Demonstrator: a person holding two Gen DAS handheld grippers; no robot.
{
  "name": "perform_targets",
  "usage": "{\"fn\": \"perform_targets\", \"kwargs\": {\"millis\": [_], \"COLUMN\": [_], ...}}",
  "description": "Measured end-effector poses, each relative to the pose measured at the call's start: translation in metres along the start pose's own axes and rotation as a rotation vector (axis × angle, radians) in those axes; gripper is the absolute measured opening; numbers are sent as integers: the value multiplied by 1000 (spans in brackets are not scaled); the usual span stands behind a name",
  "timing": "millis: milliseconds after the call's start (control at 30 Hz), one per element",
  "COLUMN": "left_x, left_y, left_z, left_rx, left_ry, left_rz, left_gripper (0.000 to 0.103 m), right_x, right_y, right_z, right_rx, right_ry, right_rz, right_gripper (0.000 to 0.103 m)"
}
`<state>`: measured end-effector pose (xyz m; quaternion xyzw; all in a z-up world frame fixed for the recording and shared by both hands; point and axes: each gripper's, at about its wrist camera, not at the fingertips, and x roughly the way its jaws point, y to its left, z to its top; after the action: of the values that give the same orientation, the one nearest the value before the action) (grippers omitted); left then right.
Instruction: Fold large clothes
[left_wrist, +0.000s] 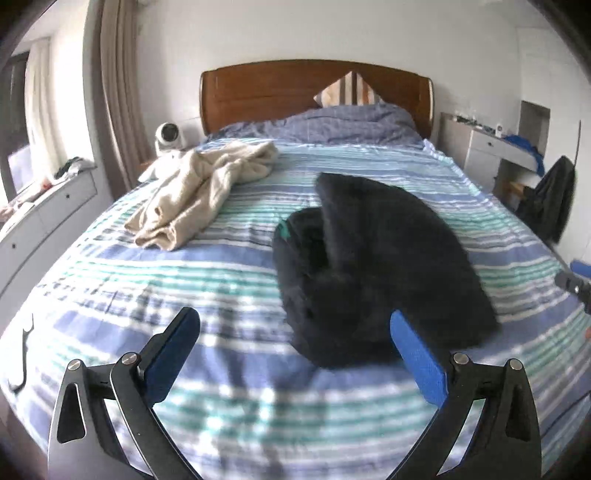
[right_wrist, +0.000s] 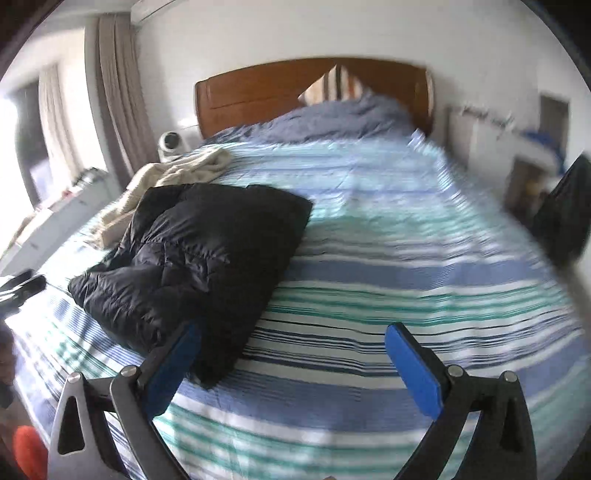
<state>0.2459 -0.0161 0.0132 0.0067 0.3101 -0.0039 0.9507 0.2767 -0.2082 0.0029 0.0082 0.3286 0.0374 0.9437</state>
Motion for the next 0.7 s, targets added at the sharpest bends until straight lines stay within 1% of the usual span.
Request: {"fn": "perform_targets", "kwargs": {"millis": [33, 67, 100, 167, 267, 300, 367, 533, 633, 700], "left_x": [-4, 3, 0, -7, -25, -35, -49, -68, -78, -83], "left_y": [-6, -13, -20, -30, -44, -45, -51, -67, -72, -72], "left_z": [-6, -5, -9, -19, -27, -22, -26, -26, -27, -27], "left_rx": [3, 4, 5, 8, 5, 6, 11, 35, 36, 24], "left_ry": [36, 62, 67, 49, 47, 38, 18, -31, -48, -53], "left_rz": [0, 3, 15, 23, -11, -17, -11, 83, 78, 78], "left_gripper": [103, 103, 103, 103, 103, 103, 103, 103, 103, 103], "right_x": [-8, -22, -37, -63, -97, -103, -115, -132, -136, -139], "right_y": [1, 5, 10, 15, 23, 25, 25, 29, 29, 29], "right_z": [2, 1, -1, -7, -12, -13, -17, -26, -28, -30], "right_rx": [-19, -40, -68, -104, -128, -129, -129, -123, -111, -107], "right_ry": [-13, -27, -50, -81, -119, -121, -128, -138, -134, -129], "right_rz": [-21, -45, -73, -106, -133, -134, -132, -130, -126, -139], "right_gripper": [102, 102, 102, 102, 102, 102, 102, 102, 102, 102]}}
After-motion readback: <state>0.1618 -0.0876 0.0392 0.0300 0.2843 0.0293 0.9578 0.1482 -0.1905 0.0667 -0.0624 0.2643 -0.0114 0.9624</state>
